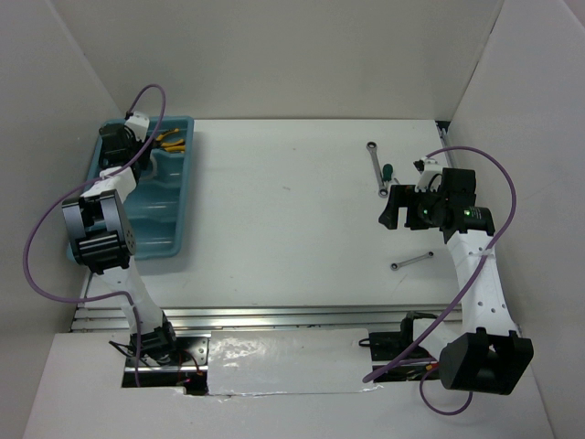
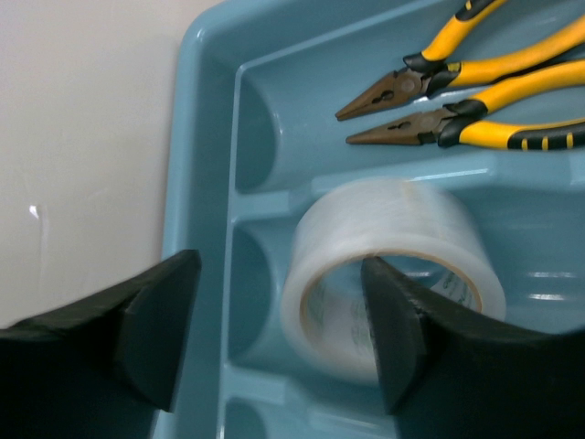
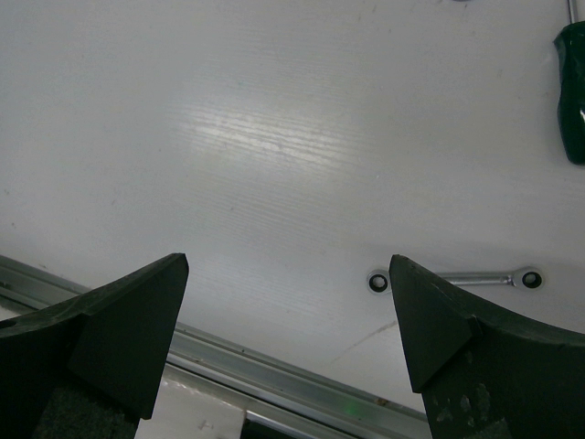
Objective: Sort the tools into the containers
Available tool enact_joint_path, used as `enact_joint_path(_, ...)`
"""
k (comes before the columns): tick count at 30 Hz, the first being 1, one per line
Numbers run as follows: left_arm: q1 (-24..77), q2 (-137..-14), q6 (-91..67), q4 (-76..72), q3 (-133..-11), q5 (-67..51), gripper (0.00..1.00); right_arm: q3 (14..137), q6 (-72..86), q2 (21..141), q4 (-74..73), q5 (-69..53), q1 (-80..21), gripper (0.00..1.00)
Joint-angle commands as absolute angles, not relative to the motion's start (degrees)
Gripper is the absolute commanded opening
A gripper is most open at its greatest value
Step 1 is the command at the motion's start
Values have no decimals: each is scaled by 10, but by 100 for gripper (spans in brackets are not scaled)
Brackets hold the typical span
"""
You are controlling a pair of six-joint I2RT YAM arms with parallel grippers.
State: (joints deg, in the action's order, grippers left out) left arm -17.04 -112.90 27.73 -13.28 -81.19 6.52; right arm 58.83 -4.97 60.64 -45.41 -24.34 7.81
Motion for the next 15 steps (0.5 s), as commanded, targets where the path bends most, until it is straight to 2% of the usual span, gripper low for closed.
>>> enact_joint_path(1, -188, -1080, 237, -156, -844, 26, 92, 611, -54, 608, -451, -250, 80, 100)
enact_joint_path(2, -191, -1075, 228, -139, -851, 22, 99, 611, -54, 608, -450, -250, 80, 100)
enact_joint_path(7, -213, -1018, 146, -101, -867, -31, 99, 619, -47, 615, -453, -247, 81, 99)
enact_joint_path(13, -208, -906, 76, 26, -868, -161, 89, 661, -36, 670, -464, -214, 81, 94)
enact_joint_path(15, -194, -869, 65, 52, -847, -205, 90, 690, -29, 704, -468, -197, 80, 91)
